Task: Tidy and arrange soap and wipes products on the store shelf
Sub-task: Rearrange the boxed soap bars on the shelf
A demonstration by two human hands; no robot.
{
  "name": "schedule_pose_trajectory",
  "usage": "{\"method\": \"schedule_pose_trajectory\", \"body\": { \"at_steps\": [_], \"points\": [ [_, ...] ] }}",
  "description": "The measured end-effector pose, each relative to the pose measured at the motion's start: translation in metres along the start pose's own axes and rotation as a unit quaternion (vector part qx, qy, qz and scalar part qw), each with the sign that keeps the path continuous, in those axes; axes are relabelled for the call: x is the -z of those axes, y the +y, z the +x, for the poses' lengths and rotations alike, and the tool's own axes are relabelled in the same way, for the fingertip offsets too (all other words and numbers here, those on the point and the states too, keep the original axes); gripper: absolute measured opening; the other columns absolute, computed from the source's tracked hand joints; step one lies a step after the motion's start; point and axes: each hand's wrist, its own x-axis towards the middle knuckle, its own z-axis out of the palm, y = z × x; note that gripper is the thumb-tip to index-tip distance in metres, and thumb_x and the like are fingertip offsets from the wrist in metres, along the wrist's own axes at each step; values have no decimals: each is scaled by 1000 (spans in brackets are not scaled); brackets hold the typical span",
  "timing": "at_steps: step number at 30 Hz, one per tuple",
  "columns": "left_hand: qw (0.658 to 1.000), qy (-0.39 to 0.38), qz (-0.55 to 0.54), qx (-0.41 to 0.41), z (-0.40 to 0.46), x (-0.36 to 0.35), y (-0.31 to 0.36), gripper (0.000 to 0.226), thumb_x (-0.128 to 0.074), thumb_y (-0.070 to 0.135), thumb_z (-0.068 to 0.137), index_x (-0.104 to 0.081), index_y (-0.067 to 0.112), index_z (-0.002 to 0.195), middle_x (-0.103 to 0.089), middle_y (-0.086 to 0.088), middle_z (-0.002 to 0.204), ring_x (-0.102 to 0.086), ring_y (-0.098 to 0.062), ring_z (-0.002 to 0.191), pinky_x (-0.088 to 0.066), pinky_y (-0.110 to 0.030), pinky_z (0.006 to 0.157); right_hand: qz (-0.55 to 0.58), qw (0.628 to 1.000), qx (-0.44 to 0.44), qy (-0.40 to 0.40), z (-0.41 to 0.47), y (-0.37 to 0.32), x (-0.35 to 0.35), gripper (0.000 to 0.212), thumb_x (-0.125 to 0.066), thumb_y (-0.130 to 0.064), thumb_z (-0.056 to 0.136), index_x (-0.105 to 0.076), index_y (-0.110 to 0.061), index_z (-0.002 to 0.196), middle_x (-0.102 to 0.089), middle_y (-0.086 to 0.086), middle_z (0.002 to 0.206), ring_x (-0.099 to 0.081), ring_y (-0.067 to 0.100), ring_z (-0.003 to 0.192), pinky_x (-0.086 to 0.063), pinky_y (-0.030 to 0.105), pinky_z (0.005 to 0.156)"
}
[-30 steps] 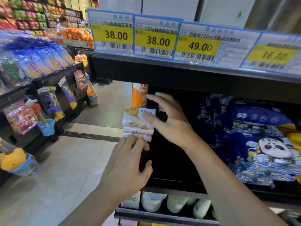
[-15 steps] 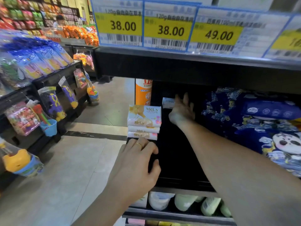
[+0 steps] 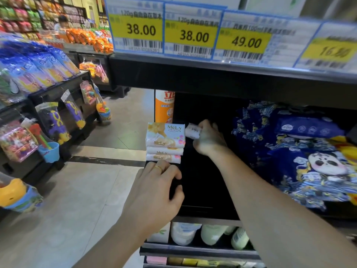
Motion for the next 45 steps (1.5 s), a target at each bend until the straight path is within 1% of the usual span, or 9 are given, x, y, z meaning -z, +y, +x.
{"method": "schedule_pose_trajectory", "body": {
  "at_steps": [7, 12, 16, 19, 23, 26, 30, 39, 45],
  "points": [
    [999, 13, -30, -3, -3, 2, 2, 28, -47, 50, 89, -66, 38, 105, -61, 23, 104, -54, -8, 101, -47, -31, 86, -18, 999, -18, 29, -74, 26, 18, 89, -80, -18, 82, -28, -26, 153, -37, 10, 145, -45, 33, 130, -46, 41, 102],
    [975, -14, -215, 60, 1, 8, 1, 39, -45, 72, 86, -60, 47, 113, -66, 32, 102, -60, 7, 102, -47, -22, 78, 78, 987, 111, 89, -133, 60, 20, 100, -83, -12, 80, -25, -23, 161, -36, 2, 140, -46, 25, 130, -43, 38, 111],
    [926, -77, -358, 97, 10, 9, 8, 67, -58, 79, 77, -48, 52, 137, -74, 22, 105, -70, 0, 96, -50, -29, 89, 110, 965, 223, 87, -153, 79, 20, 93, -84, -11, 82, -34, -25, 159, -36, -7, 135, -44, 16, 131, -41, 30, 113],
    [905, -85, -408, 88, 15, 5, 15, 61, -67, 67, 83, -47, 52, 139, -77, 12, 105, -75, -12, 93, -53, -33, 91, 146, 946, 281, 67, -155, 83, 19, 91, -86, -12, 80, -38, -27, 157, -37, -12, 132, -45, 11, 128, -41, 23, 110],
    [876, -69, -470, 82, 13, 3, 16, 33, -69, 41, 97, -55, 47, 126, -80, 3, 106, -78, -20, 85, -53, -16, 75, 229, 926, 296, 55, -153, 85, 17, 95, -87, -9, 79, -37, -36, 155, -33, -19, 139, -41, 0, 134, -38, 11, 107],
    [863, -69, -493, 84, 10, 6, 16, 33, -69, 40, 94, -56, 49, 123, -80, 2, 109, -78, -22, 85, -52, -13, 73, 324, 915, 241, -3, -152, 88, 19, 93, -87, -10, 79, -39, -47, 149, -41, -20, 144, -48, 1, 133, -47, 23, 107],
    [857, -72, -504, 84, 11, 7, 18, 32, -70, 42, 93, -56, 49, 121, -80, 0, 110, -78, -24, 87, -52, -14, 73, 407, 886, 210, -76, -149, 91, 24, 80, -83, -1, 82, -48, -48, 137, -64, -12, 124, -67, 17, 111, -58, 37, 94],
    [866, -85, -488, 60, 8, 7, 17, 61, -70, 59, 84, -49, 51, 140, -76, 5, 122, -74, -19, 109, -53, -37, 96, 460, 859, 201, -103, -144, 97, 25, 72, -83, 4, 79, -54, -35, 133, -68, -4, 122, -69, 25, 108, -60, 42, 92],
    [868, -82, -487, 53, 7, 6, 16, 62, -70, 56, 84, -50, 49, 142, -75, 4, 124, -72, -19, 112, -52, -38, 99, 459, 859, 201, -110, -143, 98, 24, 72, -84, 4, 78, -55, -35, 131, -68, -4, 121, -69, 24, 108, -60, 41, 91]
  ]
}}
